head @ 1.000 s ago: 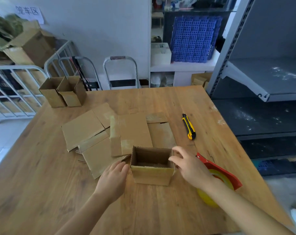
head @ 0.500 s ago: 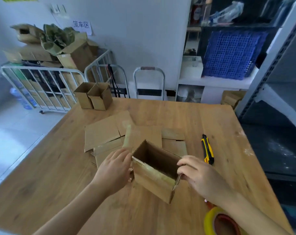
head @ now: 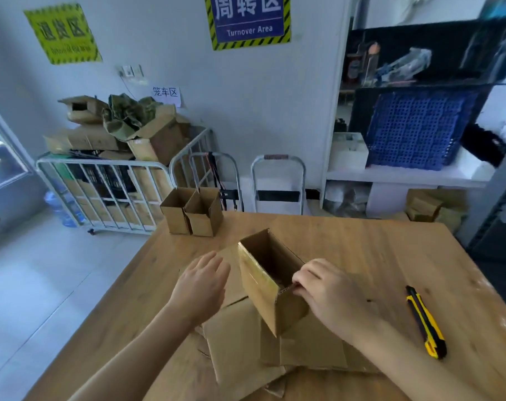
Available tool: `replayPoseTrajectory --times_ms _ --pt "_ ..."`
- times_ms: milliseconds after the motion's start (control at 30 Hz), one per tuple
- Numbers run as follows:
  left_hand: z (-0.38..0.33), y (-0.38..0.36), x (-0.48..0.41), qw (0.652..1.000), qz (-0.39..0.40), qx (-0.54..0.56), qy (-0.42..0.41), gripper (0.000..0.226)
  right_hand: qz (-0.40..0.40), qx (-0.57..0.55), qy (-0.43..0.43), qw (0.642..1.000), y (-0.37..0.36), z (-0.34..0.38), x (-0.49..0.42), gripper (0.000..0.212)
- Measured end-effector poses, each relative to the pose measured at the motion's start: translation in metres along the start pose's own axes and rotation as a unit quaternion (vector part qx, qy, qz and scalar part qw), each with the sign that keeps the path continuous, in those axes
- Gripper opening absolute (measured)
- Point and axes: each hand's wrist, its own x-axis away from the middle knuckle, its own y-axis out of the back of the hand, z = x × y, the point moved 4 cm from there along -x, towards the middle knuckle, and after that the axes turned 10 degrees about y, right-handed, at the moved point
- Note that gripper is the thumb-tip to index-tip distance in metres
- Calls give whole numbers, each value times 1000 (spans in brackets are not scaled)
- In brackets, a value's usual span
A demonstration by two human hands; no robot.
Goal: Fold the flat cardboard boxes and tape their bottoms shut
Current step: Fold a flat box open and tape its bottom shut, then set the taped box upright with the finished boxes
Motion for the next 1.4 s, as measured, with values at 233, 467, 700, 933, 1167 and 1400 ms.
replayPoseTrajectory --times_ms 233,467,700,933,1167,1400 --pt "86 -43 -71 999 -18 7 -38 60 -9 53 -64 996 -77 -17 -104 24" --pt "138 -94 -132 998 27 50 -37 53 17 90 -106 990 -158 -51 -182 20" --pt "162 -136 -180 997 30 49 -56 50 66 100 -138 983 -231 -81 -235 15" --pt "172 -170 -204 995 28 60 -70 49 146 101 -158 971 -282 -111 -263 11" --pt "176 -194 -207 995 35 68 -66 46 175 110 -160 965 -306 -122 -278 10" --pt "158 -188 -200 994 50 64 -70 46 170 61 -183 966 -287 -116 -261 21"
